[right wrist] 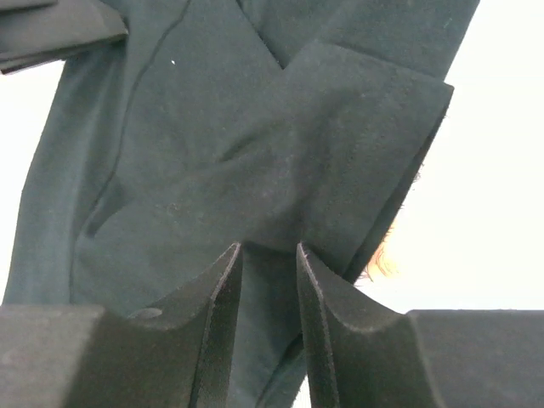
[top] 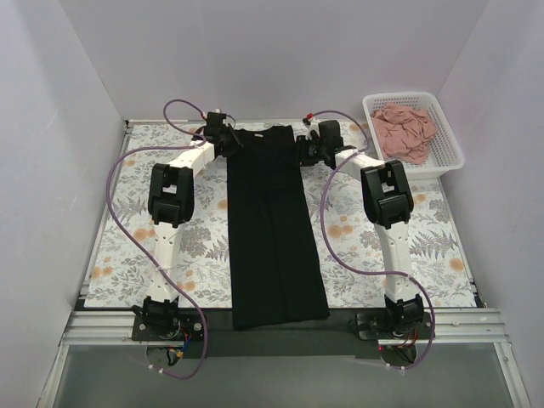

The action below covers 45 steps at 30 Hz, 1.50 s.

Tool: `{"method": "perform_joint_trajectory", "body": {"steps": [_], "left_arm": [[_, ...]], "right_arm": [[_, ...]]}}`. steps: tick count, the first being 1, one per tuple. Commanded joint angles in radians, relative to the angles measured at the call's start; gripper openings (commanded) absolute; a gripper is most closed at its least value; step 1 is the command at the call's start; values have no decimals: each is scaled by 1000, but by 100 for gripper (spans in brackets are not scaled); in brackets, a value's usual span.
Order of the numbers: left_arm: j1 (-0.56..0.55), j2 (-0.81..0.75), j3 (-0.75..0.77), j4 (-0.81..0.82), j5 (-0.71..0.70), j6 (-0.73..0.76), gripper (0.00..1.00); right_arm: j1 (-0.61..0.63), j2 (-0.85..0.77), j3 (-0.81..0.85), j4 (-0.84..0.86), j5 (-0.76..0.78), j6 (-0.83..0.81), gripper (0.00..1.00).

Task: Fold and stack the t-shirts
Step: Fold the tshirt

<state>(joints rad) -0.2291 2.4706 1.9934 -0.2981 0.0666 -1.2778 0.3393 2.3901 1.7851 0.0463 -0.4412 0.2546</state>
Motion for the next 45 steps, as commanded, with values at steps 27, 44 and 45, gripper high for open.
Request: {"method": "perform_joint_trajectory", "body": {"steps": [27, 44, 45], "left_arm": [[65, -254, -271, 229, 98, 106, 72], [-148, -412, -449, 194, -54, 173, 70], [-168, -395, -443, 194, -53, 179, 66]], "right_arm": [[-106, -121, -84, 87, -146, 118, 43], [-11, -508, -642, 78, -30, 155, 43], [-3, -531, -670, 79, -19, 159, 43]]}}
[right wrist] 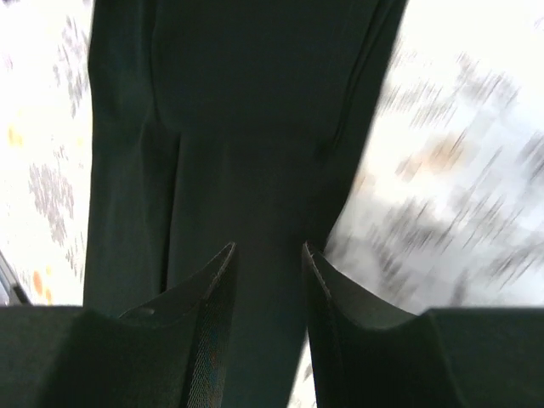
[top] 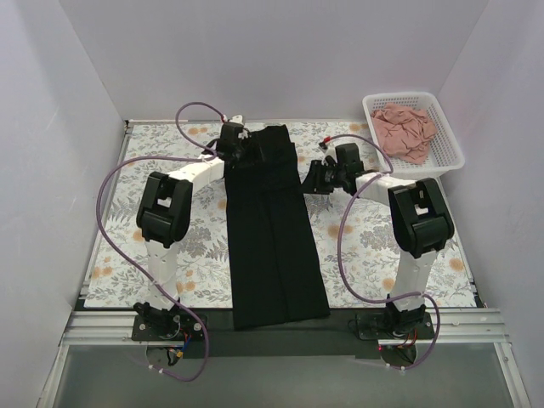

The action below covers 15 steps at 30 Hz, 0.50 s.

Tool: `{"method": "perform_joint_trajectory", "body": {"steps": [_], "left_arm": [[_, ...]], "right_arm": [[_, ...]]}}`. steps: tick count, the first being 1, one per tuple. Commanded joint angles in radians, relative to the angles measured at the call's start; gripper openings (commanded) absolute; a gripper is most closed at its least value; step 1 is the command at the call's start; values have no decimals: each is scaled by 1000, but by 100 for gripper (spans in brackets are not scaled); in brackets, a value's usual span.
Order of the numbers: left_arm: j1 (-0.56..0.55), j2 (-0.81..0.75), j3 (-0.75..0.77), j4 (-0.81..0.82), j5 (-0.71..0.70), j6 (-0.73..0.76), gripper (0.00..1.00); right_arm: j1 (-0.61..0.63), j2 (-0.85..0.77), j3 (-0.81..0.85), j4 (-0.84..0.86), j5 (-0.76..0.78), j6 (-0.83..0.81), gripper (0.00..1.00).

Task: Fold and stack the t-shirts
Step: Fold the tshirt

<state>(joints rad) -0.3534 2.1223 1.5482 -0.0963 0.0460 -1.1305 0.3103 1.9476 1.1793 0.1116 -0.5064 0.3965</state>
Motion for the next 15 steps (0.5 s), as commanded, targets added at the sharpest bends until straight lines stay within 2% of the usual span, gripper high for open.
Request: {"method": "perform_joint_trajectory", "body": {"steps": [1, 7, 15], "left_arm": [[-54, -38, 19, -11, -63, 44, 61], [-122, 48, 76, -14, -126, 98, 52], [-137, 223, 237, -22, -166, 146, 50]], "right_arm": [[39, -134, -98, 13, 64, 21, 43], [72, -303, -286, -23, 54, 12, 43], [88, -499, -446, -110, 34, -30, 43]]}}
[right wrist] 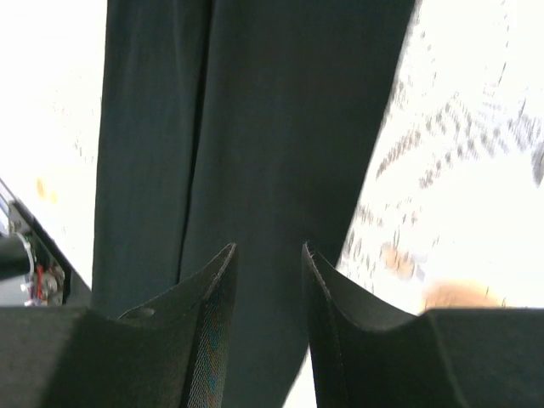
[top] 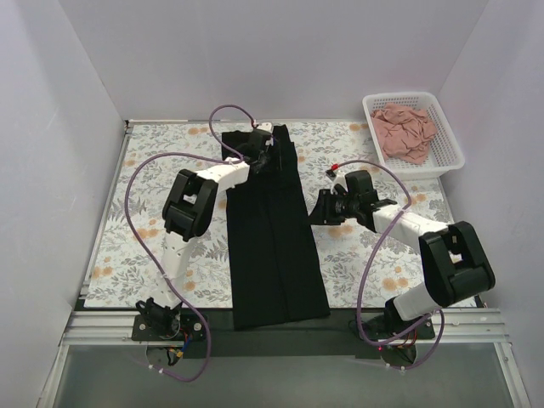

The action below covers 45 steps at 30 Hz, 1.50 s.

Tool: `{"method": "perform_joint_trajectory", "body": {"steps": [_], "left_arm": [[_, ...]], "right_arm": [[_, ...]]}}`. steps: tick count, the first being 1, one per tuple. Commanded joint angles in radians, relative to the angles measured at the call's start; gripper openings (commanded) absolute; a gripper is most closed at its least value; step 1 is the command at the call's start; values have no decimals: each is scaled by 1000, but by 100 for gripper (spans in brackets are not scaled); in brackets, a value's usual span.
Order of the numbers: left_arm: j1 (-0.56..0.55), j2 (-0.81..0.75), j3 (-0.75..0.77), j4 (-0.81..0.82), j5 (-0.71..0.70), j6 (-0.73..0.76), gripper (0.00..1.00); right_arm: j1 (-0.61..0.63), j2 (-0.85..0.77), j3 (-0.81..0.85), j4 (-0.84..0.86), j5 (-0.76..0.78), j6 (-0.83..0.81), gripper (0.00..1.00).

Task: Fold and stack the t-shirts
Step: Fold the tshirt

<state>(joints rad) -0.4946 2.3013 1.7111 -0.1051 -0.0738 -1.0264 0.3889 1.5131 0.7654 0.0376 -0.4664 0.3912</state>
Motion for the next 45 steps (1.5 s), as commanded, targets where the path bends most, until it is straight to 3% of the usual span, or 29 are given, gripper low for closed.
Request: {"method": "perform_joint_trajectory", "body": {"steps": [1, 8, 12, 13, 16, 18, 23, 25, 30, 34, 40, 45], "left_arm": [[4, 62, 91, -21, -35, 45, 50], [4, 204, 280, -25, -34, 114, 52], [4, 271, 398, -53, -1, 118, 69], [4, 262, 407, -70, 6, 111, 78], [1, 152, 349, -74, 14, 69, 91], [1, 31, 270, -76, -16, 23, 94], [2, -233, 158, -254, -98, -107, 96], [-1, -325, 20, -280, -95, -153, 95], [-42, -629, -388, -387, -153, -282, 91], [-114, -851, -604, -548, -165, -383, 91], [-239, -1058, -801, -779, -110, -566, 90], [-308, -1158, -936, -811, -37, -688, 87]], "right_arm": [[10, -79, -43, -66, -3, -28, 43], [10, -126, -57, -171, 61, -72, 47], [11, -142, -29, -255, 100, -109, 53], [16, -146, -25, -277, 107, -114, 54], [37, -177, -9, -370, 178, -121, 57], [57, -194, -3, -442, 213, -115, 57], [200, -215, 9, -597, 311, -54, 58], [250, -226, 2, -643, 318, -31, 58], [326, -263, -63, -657, 310, 43, 57], [352, -260, -100, -654, 298, 67, 54], [387, -234, -135, -644, 272, 81, 52], [390, -225, -176, -581, 242, 90, 47]]}}
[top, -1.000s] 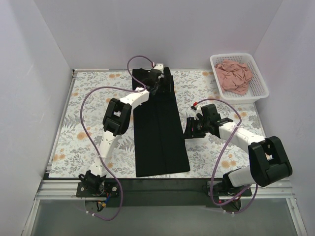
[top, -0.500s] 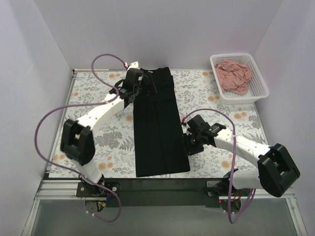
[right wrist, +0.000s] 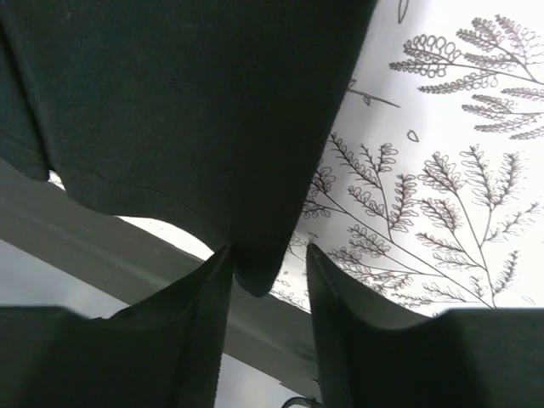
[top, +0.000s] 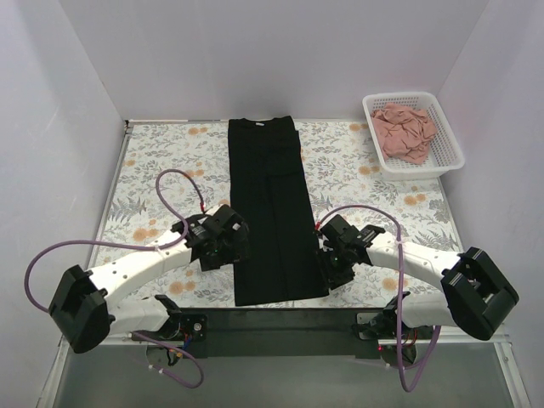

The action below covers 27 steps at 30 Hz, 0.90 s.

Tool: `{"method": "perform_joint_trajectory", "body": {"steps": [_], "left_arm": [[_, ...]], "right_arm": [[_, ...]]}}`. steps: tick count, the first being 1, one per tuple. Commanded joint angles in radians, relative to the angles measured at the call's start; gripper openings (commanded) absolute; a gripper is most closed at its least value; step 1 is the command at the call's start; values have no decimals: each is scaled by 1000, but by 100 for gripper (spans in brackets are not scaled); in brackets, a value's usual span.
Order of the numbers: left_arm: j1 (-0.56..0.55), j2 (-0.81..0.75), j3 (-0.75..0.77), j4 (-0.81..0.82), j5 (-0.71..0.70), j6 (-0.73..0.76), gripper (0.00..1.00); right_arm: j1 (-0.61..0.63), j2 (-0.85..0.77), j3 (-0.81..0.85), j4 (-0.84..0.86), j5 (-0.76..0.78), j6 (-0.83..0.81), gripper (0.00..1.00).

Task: Fold and stack the t-shirts
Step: Fold the tshirt

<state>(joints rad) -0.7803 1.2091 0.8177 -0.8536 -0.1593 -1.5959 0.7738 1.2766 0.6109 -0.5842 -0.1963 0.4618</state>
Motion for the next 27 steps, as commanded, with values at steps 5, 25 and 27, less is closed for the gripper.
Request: {"method": "perform_joint_trajectory", "body": {"steps": [5, 25, 27], "left_arm": [[-74, -40, -135, -10, 150, -159, 76], [-157, 122, -149, 33, 190, -197, 42], [-165, 141, -146, 22, 185, -205, 38]], "right_arm": [[10, 52, -34, 63, -57, 11, 37], [12, 41, -40, 67, -58, 0, 1], [12, 35, -42, 67, -58, 0, 1]]}}
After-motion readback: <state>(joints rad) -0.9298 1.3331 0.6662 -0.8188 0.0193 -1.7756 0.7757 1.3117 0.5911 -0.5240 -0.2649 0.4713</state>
